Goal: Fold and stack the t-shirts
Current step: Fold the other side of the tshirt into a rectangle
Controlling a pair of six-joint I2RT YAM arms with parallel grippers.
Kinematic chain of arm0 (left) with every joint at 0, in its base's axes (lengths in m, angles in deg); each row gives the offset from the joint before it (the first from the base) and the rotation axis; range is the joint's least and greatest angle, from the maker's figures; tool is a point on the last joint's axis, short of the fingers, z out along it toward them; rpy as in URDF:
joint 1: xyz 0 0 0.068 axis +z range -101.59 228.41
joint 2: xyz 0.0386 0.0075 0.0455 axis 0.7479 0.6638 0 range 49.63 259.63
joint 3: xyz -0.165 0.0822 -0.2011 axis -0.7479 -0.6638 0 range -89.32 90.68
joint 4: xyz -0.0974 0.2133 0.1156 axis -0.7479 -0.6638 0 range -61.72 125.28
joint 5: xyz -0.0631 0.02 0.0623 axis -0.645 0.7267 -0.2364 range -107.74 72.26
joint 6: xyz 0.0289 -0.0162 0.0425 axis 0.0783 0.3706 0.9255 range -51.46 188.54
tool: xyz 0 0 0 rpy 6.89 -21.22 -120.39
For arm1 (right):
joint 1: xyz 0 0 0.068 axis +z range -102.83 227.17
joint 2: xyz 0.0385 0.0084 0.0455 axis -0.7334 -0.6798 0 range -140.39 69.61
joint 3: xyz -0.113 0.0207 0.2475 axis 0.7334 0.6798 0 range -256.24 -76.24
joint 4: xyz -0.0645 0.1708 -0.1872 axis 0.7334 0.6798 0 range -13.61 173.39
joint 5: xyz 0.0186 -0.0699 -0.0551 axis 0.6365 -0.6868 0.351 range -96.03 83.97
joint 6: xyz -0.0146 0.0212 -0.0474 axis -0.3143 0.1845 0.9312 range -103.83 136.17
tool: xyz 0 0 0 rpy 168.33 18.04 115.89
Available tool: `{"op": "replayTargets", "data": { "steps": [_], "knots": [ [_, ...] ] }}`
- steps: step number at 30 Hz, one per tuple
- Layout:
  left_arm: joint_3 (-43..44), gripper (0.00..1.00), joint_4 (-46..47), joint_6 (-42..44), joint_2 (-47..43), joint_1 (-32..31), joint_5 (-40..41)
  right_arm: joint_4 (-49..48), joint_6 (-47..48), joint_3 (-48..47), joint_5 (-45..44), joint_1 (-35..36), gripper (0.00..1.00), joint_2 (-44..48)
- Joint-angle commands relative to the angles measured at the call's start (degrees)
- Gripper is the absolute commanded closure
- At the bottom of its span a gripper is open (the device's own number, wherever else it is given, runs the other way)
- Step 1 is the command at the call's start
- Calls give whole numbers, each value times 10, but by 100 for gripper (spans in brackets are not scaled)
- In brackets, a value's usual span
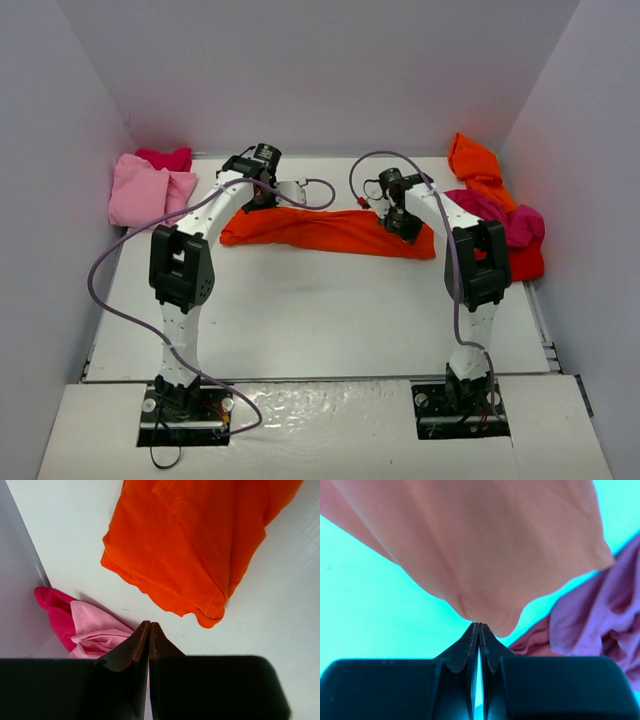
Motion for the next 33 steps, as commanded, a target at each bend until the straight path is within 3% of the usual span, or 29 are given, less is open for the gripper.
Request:
{"op": "replayTargets", "data": {
  "steps": [1,12,23,33],
  "knots": [
    [-51,100,42,-49,-84,-4,-18,22,-3,-32,-20,-8,98,51],
    [-72,100,44,-102,-56,-20,-28,24,-4,-186,-14,-22,100,-115],
    [-21,100,34,-101,38,-52,-30,23,0,-190,1,-28,100,-183],
    [44,100,-68,-72,152,-29,-76,20,-6,-206,-21,-54,100,-209]
  ]
}}
